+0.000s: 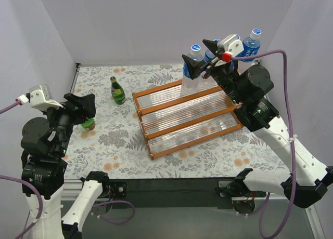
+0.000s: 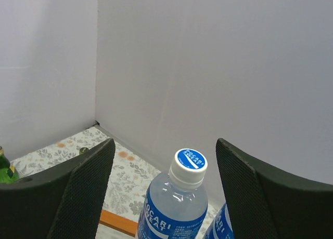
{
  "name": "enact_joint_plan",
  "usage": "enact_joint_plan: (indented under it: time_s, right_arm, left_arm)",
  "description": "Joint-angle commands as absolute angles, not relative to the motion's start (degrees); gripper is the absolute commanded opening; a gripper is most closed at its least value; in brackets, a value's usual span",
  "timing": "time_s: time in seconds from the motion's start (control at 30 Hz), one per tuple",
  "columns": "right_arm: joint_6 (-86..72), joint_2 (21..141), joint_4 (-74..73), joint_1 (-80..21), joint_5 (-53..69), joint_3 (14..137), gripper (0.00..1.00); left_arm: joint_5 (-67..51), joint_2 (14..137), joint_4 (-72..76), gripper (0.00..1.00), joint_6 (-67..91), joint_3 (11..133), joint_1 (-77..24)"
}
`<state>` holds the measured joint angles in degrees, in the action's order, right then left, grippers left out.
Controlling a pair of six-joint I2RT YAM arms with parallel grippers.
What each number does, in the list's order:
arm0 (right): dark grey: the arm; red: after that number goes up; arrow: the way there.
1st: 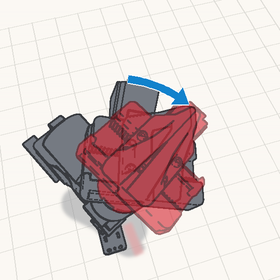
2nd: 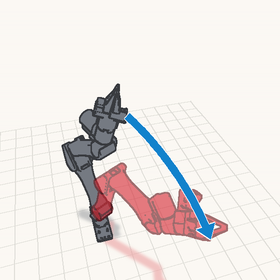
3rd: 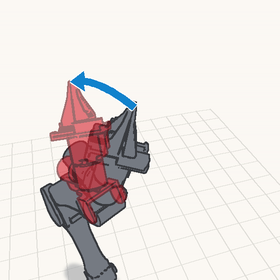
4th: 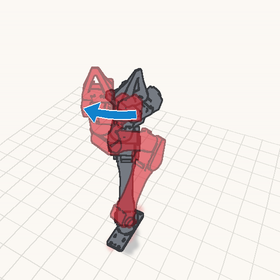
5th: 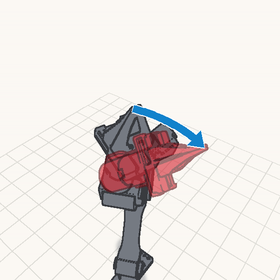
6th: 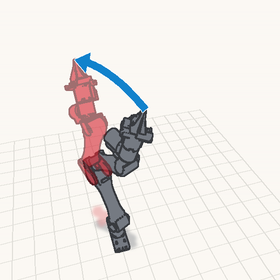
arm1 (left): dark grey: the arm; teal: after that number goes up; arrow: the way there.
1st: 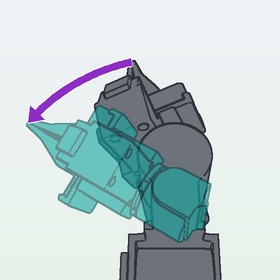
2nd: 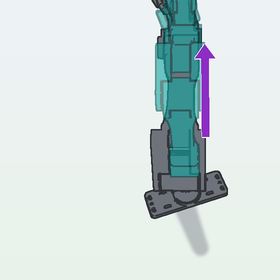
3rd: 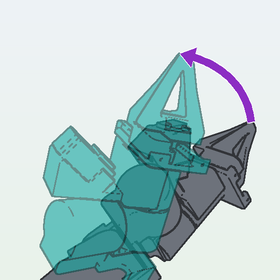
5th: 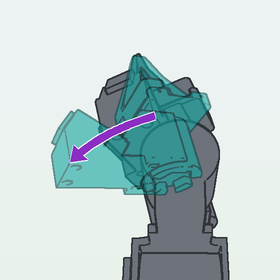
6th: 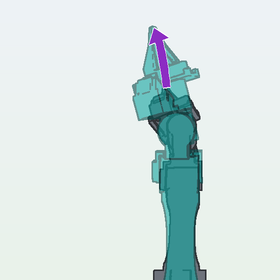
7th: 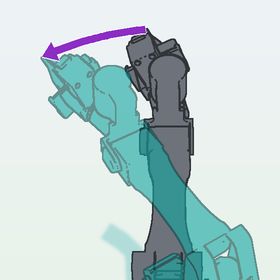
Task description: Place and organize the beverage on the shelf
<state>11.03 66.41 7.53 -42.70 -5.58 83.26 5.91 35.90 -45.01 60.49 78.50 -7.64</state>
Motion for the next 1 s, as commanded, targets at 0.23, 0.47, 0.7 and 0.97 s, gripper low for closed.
enact_joint_plan:
  time_s: [0.23,0.47,0.7,0.97]
  right_arm:
    - [22.84,61.35,5.89,-42.01,6.41,90.17,0.90]
    - [26.89,55.03,-1.91,-40.35,10.02,87.11,0.94]
    - [30.32,43.88,-9.48,-37.01,9.50,76.83,0.97]
    - [26.38,37.27,-21.78,-34.63,0.98,64.52,0.98]
  left_arm:
    - [2.55,39.81,-44.92,0.75,59.94,77.61,-7.82]
    - [1.85,44.03,-41.58,0.77,59.15,73.48,-7.91]
    - [1.50,51.85,-37.71,0.77,57.13,73.56,-7.82]
    - [-4.73,61.16,-31.56,0.77,56.34,72.87,-3.26]
